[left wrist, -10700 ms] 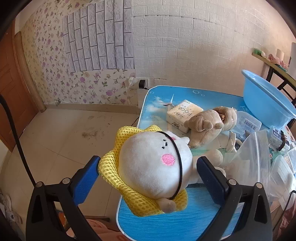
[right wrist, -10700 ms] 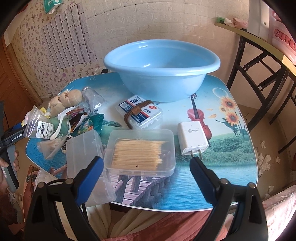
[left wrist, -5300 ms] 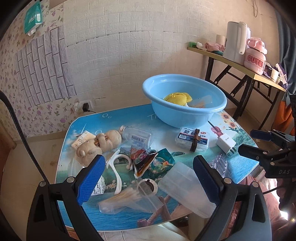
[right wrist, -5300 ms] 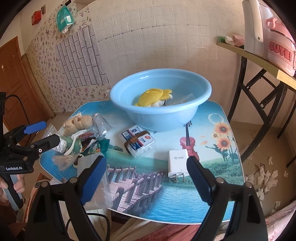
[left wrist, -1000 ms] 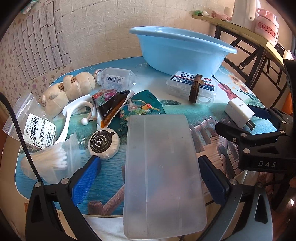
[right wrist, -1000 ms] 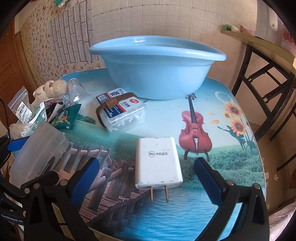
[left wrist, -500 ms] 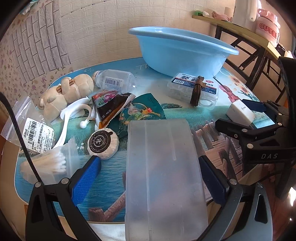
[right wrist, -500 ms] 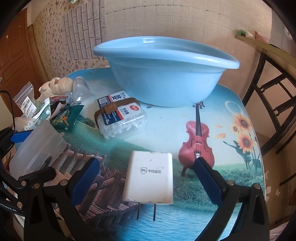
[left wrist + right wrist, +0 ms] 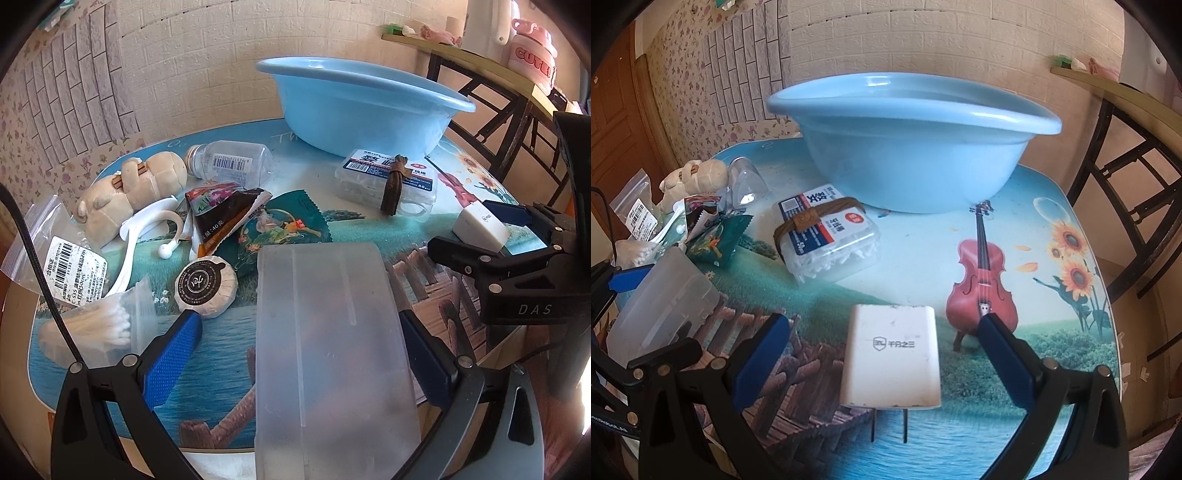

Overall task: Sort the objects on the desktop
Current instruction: 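Grasp the clear plastic lid with the left gripper while the right gripper holds the charger, then carry the lid and charger into the blue basin with both grippers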

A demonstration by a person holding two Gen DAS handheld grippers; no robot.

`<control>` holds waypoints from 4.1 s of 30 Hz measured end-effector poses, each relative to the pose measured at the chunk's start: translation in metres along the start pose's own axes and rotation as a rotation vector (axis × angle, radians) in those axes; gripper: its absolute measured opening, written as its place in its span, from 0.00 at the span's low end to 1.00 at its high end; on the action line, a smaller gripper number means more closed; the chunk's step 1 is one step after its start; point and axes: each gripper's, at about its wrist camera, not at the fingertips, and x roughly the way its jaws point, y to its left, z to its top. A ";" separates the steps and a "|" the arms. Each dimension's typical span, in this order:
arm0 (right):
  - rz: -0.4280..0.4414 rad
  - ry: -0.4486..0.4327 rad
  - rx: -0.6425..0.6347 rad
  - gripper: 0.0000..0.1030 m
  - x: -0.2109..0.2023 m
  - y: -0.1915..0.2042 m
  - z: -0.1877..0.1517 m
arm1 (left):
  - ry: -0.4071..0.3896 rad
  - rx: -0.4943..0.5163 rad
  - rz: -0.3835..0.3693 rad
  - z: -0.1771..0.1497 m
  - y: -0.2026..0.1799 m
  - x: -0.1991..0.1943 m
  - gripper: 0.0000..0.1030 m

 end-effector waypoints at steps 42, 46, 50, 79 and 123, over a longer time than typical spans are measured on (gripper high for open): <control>0.009 0.021 -0.011 1.00 0.002 -0.001 0.002 | -0.020 0.052 -0.034 0.004 -0.007 -0.006 0.62; 0.022 0.046 -0.032 1.00 -0.003 0.000 -0.001 | -0.018 0.046 -0.043 0.003 -0.006 -0.007 0.60; 0.019 0.033 -0.030 0.79 -0.013 -0.001 -0.004 | -0.005 0.045 -0.044 0.003 -0.004 -0.009 0.60; 0.087 -0.259 -0.020 0.37 -0.106 -0.009 0.047 | -0.279 0.043 -0.112 0.092 -0.002 -0.089 0.60; 0.138 -0.123 -0.014 0.39 -0.007 -0.037 0.141 | -0.233 0.121 -0.062 0.196 -0.008 0.005 0.62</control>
